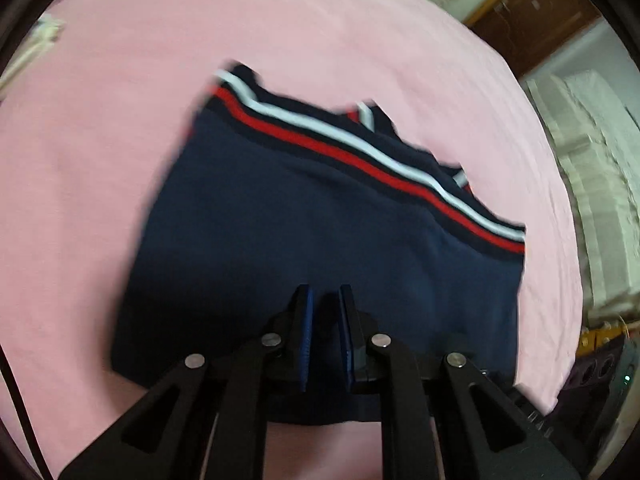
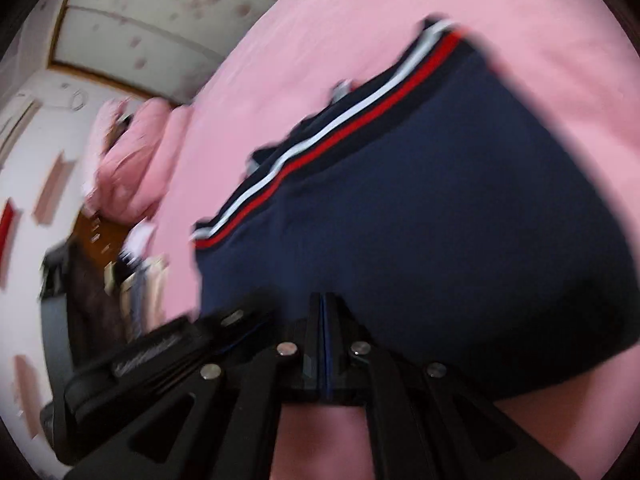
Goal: Fold large clothes
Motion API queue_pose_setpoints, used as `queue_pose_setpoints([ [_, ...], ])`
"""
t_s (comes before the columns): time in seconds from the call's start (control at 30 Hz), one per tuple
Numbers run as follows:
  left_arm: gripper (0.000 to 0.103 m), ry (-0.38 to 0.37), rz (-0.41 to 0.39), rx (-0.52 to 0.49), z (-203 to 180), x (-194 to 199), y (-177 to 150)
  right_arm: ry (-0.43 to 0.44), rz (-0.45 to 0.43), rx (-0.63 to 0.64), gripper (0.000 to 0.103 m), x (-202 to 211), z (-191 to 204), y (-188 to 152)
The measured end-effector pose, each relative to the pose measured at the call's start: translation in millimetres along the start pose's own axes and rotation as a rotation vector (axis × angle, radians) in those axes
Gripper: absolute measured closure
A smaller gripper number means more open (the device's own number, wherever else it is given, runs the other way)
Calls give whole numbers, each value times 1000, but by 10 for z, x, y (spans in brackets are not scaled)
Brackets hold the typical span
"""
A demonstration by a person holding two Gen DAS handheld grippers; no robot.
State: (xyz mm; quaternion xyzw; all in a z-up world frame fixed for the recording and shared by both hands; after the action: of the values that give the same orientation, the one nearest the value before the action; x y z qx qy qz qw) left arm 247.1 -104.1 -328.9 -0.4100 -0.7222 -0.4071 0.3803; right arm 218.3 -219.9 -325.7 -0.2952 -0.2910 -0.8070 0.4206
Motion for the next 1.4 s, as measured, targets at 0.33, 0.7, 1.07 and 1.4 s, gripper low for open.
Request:
queue_pose_setpoints([
  [0.33, 93, 69, -41, 105, 428, 115, -53, -331, -160, -218, 103, 807, -1044, 72],
  [0.7, 91, 274, -16, 106, 698, 416, -139, -380, -194, -63, 103, 936, -490, 376],
  [1.07, 70, 217, 42, 153, 749, 437, -387, -219, 86, 139, 103, -141, 576, 412],
  [1.4, 42, 103, 96, 237, 762, 349, -554, -331, 166, 219, 103, -387, 487, 184],
])
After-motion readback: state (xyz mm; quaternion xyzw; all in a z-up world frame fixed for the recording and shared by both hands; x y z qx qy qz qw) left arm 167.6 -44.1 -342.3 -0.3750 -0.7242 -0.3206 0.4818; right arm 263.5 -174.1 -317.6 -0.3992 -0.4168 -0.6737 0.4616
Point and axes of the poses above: each gripper's, at about its wrist camera, not at the fingertips, and x roughly against the way its jaws point, z to its left, y to its top, the point moved 5 cm from there along -x, roughly the way its jaws point, and after that the axes turned 1 degree about y, right-handed, at the moved point
